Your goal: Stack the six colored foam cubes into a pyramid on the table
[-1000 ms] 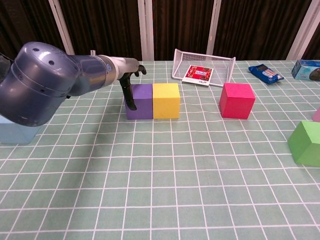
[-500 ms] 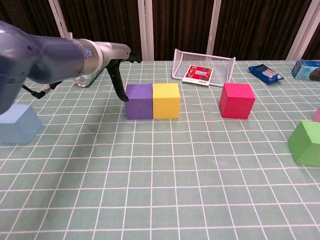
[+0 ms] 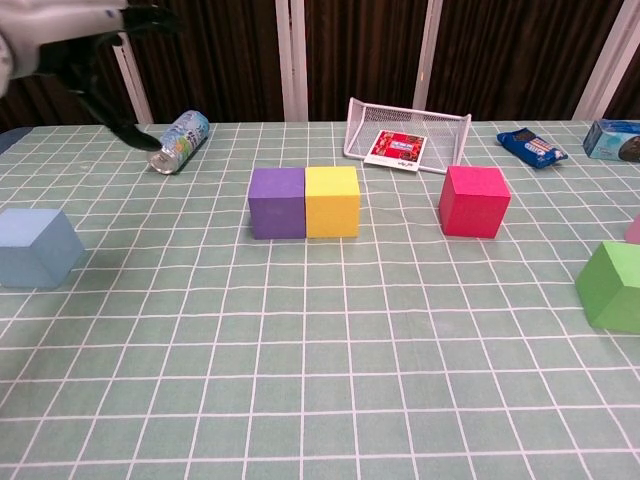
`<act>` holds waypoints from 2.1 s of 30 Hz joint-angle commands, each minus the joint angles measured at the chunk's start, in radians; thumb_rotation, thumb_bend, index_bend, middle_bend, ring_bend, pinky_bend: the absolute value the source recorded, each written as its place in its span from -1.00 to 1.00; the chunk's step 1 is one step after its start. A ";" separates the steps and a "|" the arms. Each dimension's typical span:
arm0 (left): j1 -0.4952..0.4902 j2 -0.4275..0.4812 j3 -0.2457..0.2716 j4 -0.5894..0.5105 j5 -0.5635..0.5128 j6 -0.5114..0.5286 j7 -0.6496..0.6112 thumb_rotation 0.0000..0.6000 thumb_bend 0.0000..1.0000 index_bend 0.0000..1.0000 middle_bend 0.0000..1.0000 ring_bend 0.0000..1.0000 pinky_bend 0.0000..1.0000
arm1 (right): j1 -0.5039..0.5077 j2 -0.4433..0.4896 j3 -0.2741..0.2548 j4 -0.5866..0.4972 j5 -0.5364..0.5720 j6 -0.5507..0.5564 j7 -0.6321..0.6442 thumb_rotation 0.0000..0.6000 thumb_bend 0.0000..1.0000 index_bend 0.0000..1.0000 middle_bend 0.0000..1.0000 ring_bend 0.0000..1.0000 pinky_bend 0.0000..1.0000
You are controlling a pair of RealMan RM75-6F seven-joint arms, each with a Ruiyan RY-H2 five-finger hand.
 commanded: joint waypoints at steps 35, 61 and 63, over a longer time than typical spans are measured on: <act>0.342 0.302 0.066 -0.124 0.287 0.092 -0.247 1.00 -0.91 -1.00 -1.00 -1.00 -0.93 | 0.676 -0.256 0.153 0.085 0.716 -0.470 -0.615 1.00 -0.51 -1.00 -1.00 -1.00 -1.00; 0.364 0.268 0.006 -0.082 0.258 0.043 -0.214 1.00 -0.91 -1.00 -1.00 -1.00 -0.93 | 0.787 -0.439 0.124 0.456 0.777 -0.597 -0.545 1.00 -0.51 -1.00 -0.51 -0.75 -1.00; 0.365 0.267 0.005 -0.082 0.258 0.041 -0.213 1.00 -0.91 -1.00 -1.00 -1.00 -0.93 | 0.790 -0.442 0.123 0.463 0.776 -0.599 -0.542 1.00 -0.51 -1.00 -0.51 -0.74 -1.00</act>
